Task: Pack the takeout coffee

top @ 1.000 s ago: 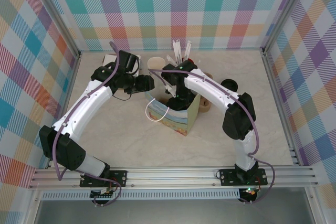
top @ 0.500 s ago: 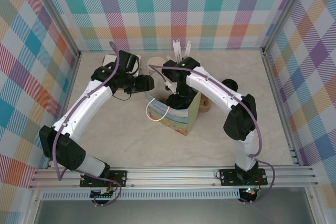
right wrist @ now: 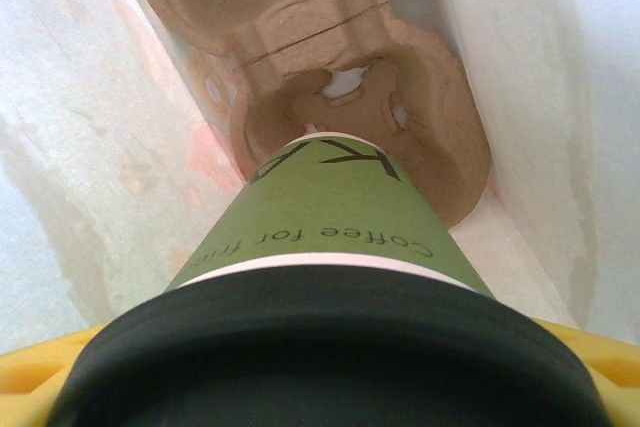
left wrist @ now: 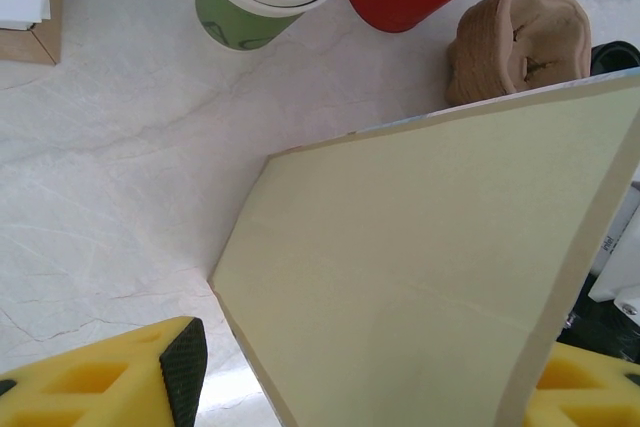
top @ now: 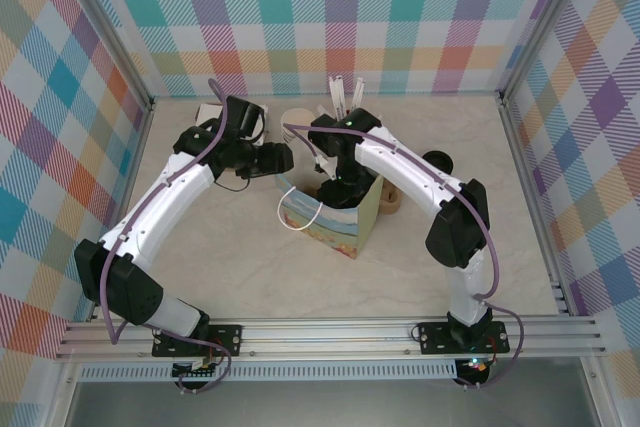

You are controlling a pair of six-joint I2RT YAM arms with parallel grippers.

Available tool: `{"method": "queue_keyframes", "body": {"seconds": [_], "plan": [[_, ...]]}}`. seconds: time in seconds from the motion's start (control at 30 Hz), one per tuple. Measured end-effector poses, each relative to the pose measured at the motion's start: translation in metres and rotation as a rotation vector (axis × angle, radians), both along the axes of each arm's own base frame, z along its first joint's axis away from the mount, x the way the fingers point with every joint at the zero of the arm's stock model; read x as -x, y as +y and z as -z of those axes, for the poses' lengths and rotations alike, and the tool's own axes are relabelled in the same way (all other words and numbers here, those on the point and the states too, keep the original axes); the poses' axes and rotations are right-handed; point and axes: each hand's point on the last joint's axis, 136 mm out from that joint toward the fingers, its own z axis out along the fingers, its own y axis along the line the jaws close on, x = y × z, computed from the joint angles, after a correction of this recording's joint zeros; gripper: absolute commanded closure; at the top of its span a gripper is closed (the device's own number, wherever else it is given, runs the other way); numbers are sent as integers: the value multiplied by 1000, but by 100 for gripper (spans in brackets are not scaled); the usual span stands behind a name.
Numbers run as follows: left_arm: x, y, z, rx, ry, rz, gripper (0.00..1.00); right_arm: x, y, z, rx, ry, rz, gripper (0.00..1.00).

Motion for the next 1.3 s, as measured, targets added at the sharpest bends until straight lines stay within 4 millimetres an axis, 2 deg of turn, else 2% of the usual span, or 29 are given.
{"method": "queue_keyframes", "body": {"seconds": [0.37,0.43,0.9,1.3], "plan": [[-1,1,0,-6,-3,-4,38,-1,1,-2,-6,-7,-1,21],[-1,1,0,-6,-2,-5,42,-1,1,-3,-8,-8,-9,21],[-7,0,10,-16,22,-4,46,-8,-2,-6,-1,-62,-157,21],[-9,-1,8,-10,22,5,46,-13,-11,0,51,-85,-241,21]]}}
